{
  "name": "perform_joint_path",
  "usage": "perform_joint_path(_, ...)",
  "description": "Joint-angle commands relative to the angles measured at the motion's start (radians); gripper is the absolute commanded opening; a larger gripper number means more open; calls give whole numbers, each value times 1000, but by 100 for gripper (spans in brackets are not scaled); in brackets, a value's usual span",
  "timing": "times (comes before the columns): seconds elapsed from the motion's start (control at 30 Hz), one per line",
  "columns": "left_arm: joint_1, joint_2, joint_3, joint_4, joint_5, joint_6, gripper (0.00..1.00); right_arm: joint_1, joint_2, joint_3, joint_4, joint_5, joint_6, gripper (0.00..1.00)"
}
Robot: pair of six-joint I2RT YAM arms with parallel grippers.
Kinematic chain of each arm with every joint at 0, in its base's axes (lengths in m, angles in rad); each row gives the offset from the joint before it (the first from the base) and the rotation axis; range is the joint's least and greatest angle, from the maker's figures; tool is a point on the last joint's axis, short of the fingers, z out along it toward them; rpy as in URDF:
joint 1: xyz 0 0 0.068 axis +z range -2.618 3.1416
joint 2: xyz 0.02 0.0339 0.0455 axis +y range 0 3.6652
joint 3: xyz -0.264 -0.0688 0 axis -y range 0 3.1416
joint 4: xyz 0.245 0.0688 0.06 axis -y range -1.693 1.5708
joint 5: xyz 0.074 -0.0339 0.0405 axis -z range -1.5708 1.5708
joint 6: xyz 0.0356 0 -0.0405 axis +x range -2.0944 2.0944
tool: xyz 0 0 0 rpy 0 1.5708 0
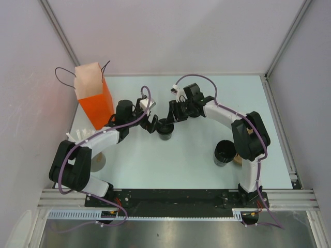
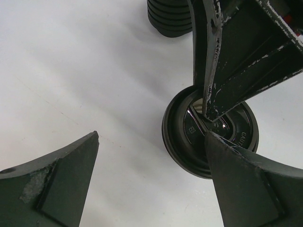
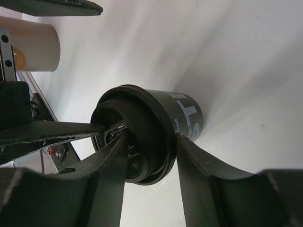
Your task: Pack the takeout coffee
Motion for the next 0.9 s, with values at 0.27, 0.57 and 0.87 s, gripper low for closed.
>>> perform_joint_path(0.27,-10,9,46,-7,-2,2,100,1,37,1,-4,31,-11,44)
perform_joint_path(0.57,7,14,84,-69,74,-40,100,1,42,1,-9,38,-22,44)
perform_joint_path(0.87,124,75,80,-40,203,-176,100,5,39,1,-13,49,-28,44)
